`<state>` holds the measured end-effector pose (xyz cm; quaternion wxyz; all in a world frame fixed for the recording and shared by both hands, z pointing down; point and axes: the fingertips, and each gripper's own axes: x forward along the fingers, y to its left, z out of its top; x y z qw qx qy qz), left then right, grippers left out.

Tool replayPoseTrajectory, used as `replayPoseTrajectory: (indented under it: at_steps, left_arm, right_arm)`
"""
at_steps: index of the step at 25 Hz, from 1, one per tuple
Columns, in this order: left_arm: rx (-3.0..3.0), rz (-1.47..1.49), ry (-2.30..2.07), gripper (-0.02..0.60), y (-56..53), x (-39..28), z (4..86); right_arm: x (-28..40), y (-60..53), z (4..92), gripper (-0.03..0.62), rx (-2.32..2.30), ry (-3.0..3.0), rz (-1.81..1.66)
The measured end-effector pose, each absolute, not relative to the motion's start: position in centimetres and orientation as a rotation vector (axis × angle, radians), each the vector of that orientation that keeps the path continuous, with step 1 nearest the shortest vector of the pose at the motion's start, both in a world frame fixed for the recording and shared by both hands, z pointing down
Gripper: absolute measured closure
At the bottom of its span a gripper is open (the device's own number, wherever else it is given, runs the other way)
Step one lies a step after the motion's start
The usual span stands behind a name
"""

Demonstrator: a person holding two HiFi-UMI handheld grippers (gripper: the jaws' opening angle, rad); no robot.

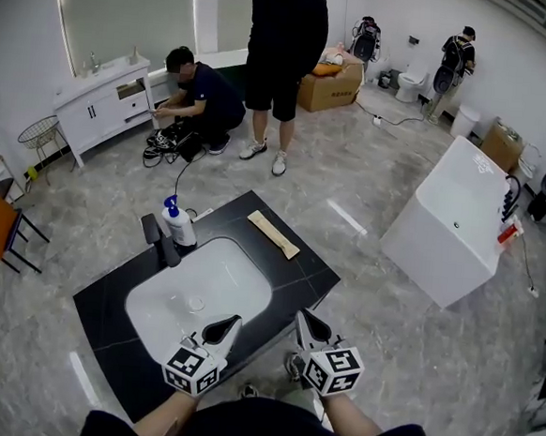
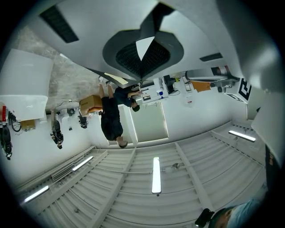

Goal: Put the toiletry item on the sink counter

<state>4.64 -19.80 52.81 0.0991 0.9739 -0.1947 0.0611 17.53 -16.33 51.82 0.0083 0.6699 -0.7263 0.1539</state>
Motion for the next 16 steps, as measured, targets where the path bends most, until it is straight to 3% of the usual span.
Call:
replayPoseTrajectory:
  at_steps: [16]
  left_arm:
    - [2.879,0.187,-0.575,0.571,-20.9,5.0,52.9]
  right_arm:
    - [17.8,-17.3,52.0,0.597,2.102,-2.251,0.476]
